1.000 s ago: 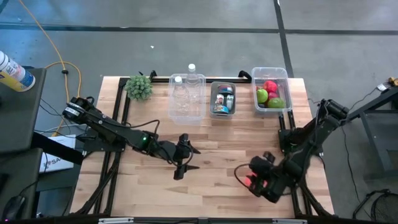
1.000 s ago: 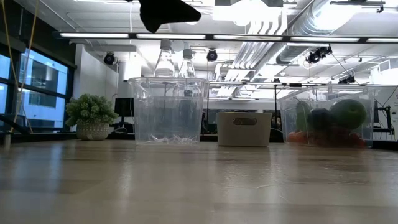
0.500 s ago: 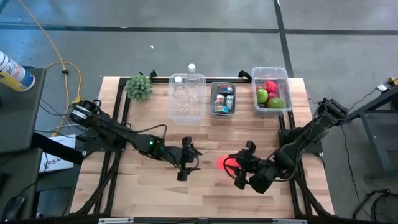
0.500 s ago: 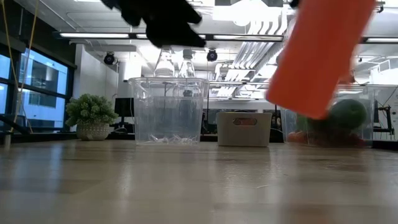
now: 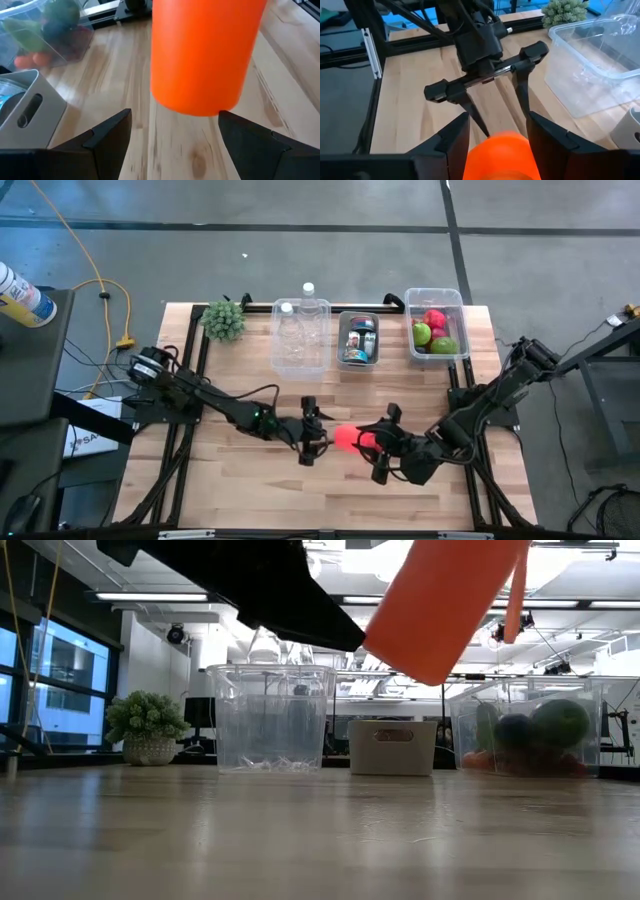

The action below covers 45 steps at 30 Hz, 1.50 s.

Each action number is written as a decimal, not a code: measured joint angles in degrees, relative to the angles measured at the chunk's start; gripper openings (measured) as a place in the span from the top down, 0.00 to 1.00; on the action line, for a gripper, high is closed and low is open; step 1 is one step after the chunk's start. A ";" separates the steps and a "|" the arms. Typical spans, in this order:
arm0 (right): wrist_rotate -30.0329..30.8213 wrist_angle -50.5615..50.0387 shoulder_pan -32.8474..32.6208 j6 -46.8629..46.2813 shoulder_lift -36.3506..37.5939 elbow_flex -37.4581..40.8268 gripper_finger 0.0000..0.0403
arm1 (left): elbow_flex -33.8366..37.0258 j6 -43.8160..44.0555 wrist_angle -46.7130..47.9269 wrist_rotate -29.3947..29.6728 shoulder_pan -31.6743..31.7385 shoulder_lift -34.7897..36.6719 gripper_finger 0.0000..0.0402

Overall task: Pick & Place Food Item
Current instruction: Put the orange bottle into the left transparent bin

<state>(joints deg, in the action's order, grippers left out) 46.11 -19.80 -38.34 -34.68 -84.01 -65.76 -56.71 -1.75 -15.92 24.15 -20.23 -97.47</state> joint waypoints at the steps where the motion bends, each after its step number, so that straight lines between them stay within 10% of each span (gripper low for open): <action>1: -0.02 0.10 0.14 -0.02 0.00 0.00 0.59 | 0.00 -0.02 0.41 0.01 0.00 0.01 0.28; 45: -12.38 11.23 9.89 9.84 -6.24 -0.09 0.59 | 0.02 -8.87 -23.25 -1.25 -0.95 -7.54 0.02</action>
<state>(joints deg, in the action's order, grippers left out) 33.73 -8.57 -28.45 -24.84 -90.25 -65.84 -56.69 -10.62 -39.16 22.91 -21.18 -105.01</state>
